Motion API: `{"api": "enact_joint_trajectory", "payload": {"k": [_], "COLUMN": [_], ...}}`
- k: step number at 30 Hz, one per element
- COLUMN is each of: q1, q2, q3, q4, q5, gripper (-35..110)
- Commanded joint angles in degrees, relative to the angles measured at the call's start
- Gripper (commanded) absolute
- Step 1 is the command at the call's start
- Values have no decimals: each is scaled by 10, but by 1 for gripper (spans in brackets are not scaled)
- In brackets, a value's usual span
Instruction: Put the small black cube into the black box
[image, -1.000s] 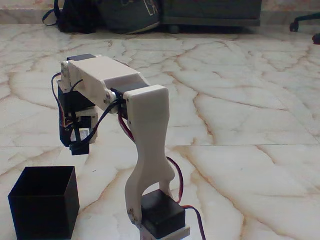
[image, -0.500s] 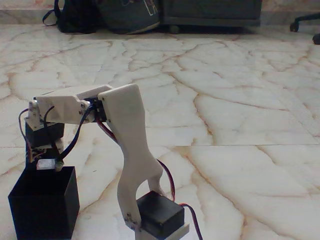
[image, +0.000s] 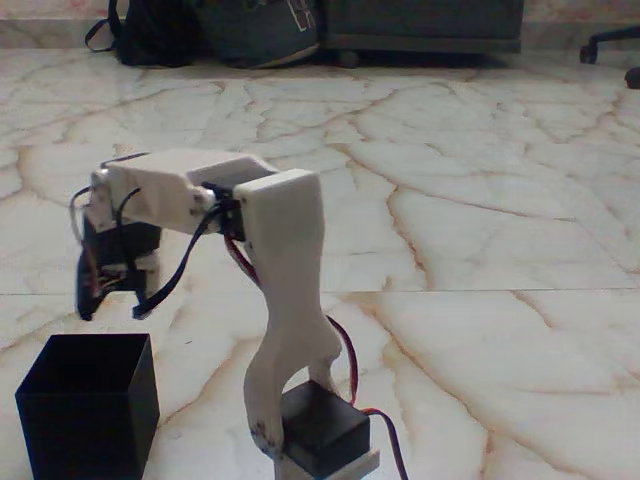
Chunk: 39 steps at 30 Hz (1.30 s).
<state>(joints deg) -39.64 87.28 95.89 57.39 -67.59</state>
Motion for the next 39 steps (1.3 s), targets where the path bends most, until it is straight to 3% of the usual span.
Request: {"api": "enact_joint_trajectory", "payload": {"k": [1, 10, 13, 27, 39], "q1": [47, 352, 413, 416, 448], "q2": [83, 251, 290, 489, 505], "q3": [46, 296, 445, 773, 807], "q4": [-5, -14, -117, -244, -192], "q5": [-37, -285, -314, -304, -279], "gripper": [7, 7, 7, 7, 5]}}
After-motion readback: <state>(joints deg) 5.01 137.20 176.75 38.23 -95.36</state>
